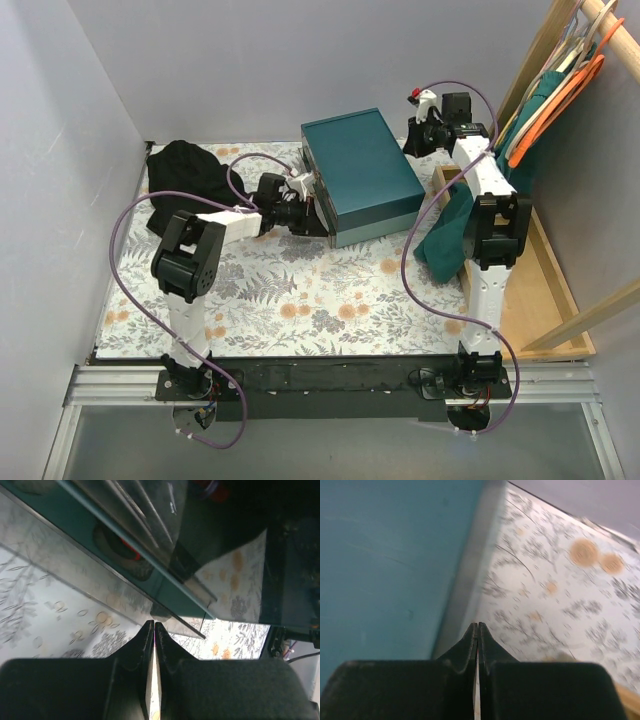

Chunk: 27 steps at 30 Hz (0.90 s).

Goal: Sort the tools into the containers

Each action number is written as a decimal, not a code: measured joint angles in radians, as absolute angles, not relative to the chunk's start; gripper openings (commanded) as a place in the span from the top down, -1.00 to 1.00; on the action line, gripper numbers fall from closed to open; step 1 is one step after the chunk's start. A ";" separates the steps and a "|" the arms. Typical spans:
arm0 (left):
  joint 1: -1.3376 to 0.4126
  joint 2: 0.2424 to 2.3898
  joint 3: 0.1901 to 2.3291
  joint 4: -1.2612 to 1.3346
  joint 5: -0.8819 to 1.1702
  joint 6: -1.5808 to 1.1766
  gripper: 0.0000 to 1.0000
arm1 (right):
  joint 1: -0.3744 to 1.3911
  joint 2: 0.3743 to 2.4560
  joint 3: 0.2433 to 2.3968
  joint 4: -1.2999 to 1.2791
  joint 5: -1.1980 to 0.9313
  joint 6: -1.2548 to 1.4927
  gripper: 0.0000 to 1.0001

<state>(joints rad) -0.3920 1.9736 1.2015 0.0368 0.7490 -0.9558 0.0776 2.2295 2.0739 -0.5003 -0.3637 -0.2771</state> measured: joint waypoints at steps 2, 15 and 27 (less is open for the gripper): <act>-0.404 1.998 1.205 0.061 0.766 -0.965 0.84 | 0.075 2.261 2.119 -0.496 -0.462 -0.252 0.90; -0.419 2.000 1.222 0.090 0.810 -0.877 0.61 | 0.072 2.468 2.274 -0.354 -0.726 -0.054 0.89; -0.421 1.768 1.163 -0.153 0.746 -0.641 0.64 | 0.174 2.574 2.394 -0.282 -0.724 0.021 0.71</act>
